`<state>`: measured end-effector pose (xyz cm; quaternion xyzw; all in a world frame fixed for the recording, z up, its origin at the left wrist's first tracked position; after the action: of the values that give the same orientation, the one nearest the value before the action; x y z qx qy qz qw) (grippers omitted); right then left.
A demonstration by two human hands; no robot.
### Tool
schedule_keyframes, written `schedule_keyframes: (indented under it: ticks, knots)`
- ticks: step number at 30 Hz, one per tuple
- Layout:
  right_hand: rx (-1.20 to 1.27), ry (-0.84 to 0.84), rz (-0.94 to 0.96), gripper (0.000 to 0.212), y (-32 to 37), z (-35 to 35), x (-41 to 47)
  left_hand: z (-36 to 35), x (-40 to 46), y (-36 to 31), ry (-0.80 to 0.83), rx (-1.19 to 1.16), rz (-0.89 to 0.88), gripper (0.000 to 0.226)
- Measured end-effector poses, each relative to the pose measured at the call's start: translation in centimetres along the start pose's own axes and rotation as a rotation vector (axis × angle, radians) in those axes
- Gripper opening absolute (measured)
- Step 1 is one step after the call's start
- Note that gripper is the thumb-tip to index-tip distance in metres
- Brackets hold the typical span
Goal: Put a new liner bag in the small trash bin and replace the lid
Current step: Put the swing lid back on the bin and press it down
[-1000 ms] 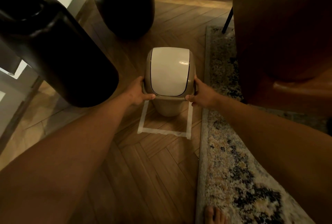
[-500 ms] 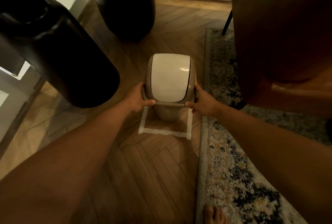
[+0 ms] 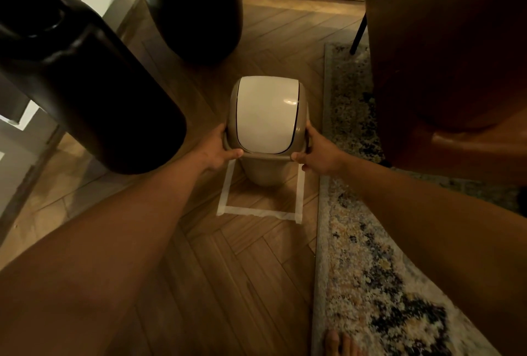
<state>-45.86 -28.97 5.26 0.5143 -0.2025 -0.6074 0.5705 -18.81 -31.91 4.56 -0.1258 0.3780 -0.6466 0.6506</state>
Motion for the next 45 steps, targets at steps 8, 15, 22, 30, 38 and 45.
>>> schedule_keyframes:
  ticks: [8,15,22,30,38,45]
  knots:
    - [0.023,0.004,-0.017,0.108,0.0,-0.1,0.0,-0.1,-0.2,-0.1,-0.057,0.045,-0.012,0.088]
    - [0.068,0.002,0.028,0.108,-0.1,-0.3,-0.1,-0.3,-1.1,-0.6,-0.076,-0.024,-0.034,0.091]
    - [0.058,-0.271,0.14,0.091,0.6,0.3,-1.2,-1.2,-2.4,0.4,-0.239,-0.051,0.04,0.094]
    - [-0.109,-0.34,0.232,0.097,0.4,-1.5,-2.3,-1.5,-2.7,0.4,-0.237,-0.006,-0.009,0.081]
    - [-0.143,-0.428,0.279,0.094,0.0,-2.6,-2.7,-1.3,-2.5,0.6,-0.214,0.006,-0.022,0.077]
    - [-0.303,-0.457,0.358,0.111,0.1,-2.4,-2.7,-1.3,-3.4,0.5,-0.358,0.033,-0.118,0.107]
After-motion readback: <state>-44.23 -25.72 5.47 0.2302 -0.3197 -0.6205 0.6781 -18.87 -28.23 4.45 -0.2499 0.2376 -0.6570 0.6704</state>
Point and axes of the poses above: each hand's wrist, its own x-axis towards the middle knuckle, its own z-axis out of the back of the hand, y = z × x, the point moved 3 cm from there along x, towards the middle knuckle, and after that the axes turned 6 degrees about x, right-handed, at the moved point
